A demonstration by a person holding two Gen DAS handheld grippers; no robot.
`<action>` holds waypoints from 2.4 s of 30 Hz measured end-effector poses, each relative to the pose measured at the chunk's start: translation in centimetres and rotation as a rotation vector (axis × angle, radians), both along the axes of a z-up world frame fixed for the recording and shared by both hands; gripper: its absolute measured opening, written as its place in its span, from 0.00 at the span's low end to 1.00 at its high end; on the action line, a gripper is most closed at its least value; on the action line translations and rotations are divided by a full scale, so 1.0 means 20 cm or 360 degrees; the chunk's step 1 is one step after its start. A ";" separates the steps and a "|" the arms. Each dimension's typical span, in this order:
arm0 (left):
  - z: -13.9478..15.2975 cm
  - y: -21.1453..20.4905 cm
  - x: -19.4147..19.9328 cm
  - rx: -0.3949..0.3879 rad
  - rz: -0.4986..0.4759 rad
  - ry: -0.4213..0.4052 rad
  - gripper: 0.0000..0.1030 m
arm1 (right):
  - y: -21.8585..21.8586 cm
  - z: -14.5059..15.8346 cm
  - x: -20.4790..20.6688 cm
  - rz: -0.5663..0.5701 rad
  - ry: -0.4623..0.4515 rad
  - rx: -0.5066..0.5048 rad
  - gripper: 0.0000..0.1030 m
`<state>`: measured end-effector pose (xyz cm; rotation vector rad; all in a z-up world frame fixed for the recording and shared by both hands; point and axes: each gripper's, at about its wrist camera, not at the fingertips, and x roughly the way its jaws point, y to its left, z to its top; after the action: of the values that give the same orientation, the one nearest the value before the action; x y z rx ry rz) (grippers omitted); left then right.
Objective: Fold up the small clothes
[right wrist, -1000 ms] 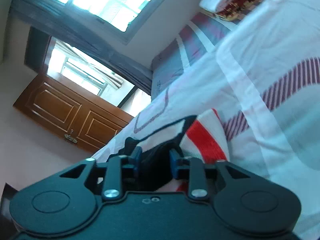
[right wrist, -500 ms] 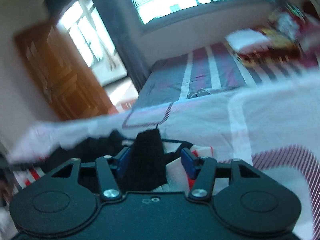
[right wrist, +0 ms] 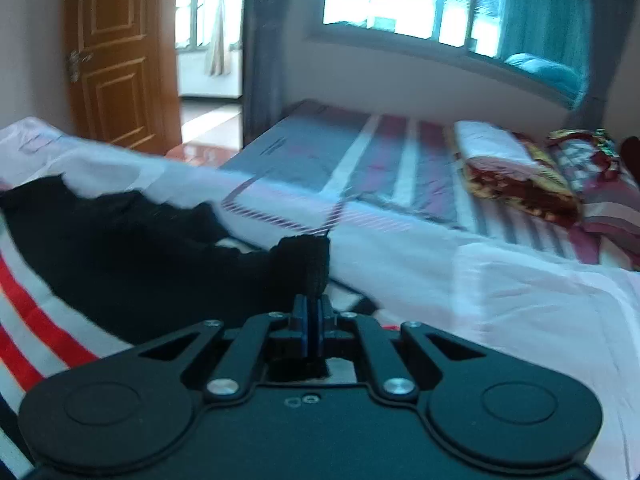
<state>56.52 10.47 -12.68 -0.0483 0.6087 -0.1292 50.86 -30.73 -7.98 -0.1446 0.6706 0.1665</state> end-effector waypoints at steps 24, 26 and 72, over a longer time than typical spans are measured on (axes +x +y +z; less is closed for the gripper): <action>-0.01 -0.51 -0.16 0.0145 -0.0508 0.0085 0.73 | 0.51 -0.07 -0.09 0.0574 0.0124 -0.0007 0.48; -0.03 -0.36 -0.18 0.0159 -0.0433 0.0060 0.73 | 0.42 -0.07 -0.12 0.0530 0.0103 -0.0079 0.47; 0.01 -0.07 -0.84 0.0302 -0.0200 0.0003 0.87 | -0.01 -0.02 -0.82 -0.0117 0.0166 -0.0056 0.07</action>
<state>39.72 9.04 -12.45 0.1737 0.6238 -0.1928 34.47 -30.89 -8.39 -0.1456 0.7816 0.0920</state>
